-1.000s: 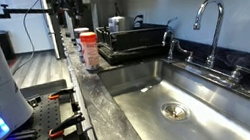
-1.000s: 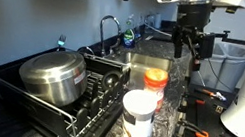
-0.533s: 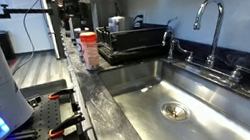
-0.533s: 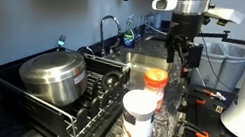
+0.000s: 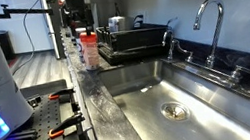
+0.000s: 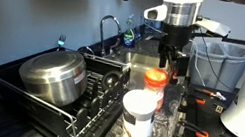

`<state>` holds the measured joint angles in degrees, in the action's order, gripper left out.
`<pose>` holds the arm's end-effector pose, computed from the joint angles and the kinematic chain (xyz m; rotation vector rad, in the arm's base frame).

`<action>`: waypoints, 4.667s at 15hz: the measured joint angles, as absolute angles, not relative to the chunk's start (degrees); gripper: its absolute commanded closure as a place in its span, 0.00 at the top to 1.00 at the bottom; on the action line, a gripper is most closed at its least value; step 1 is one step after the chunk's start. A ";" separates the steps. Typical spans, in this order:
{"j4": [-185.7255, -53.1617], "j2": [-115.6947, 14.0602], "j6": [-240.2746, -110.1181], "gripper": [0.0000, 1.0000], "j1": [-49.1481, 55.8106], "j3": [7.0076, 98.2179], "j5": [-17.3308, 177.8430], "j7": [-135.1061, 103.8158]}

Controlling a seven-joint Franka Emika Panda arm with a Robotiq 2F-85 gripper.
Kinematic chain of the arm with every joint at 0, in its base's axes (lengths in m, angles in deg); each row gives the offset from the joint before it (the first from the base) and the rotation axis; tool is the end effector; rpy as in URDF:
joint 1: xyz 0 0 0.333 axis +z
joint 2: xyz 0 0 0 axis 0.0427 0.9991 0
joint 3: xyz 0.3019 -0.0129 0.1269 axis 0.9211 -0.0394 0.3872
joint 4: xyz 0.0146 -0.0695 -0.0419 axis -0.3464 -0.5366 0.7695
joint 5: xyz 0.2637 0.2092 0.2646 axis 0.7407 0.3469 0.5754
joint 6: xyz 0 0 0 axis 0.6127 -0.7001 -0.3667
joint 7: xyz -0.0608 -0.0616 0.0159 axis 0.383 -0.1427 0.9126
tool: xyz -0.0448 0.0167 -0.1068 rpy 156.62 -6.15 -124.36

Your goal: Pick up the bottle and put it on top of the other bottle

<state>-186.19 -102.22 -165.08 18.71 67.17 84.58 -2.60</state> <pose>0.3264 0.1566 0.3607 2.9335 0.8581 0.0142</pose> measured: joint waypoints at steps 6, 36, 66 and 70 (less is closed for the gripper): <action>-186.19 -99.56 -167.71 1.00 18.68 67.22 83.36 -3.62; -182.77 -93.53 -171.83 0.95 17.63 67.22 81.21 -3.38; -167.60 -105.97 -145.62 0.56 23.65 67.08 81.35 9.16; -164.34 -105.71 -145.53 0.56 24.76 68.18 81.35 9.19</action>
<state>-164.34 -105.71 -145.53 24.76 68.18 81.35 9.19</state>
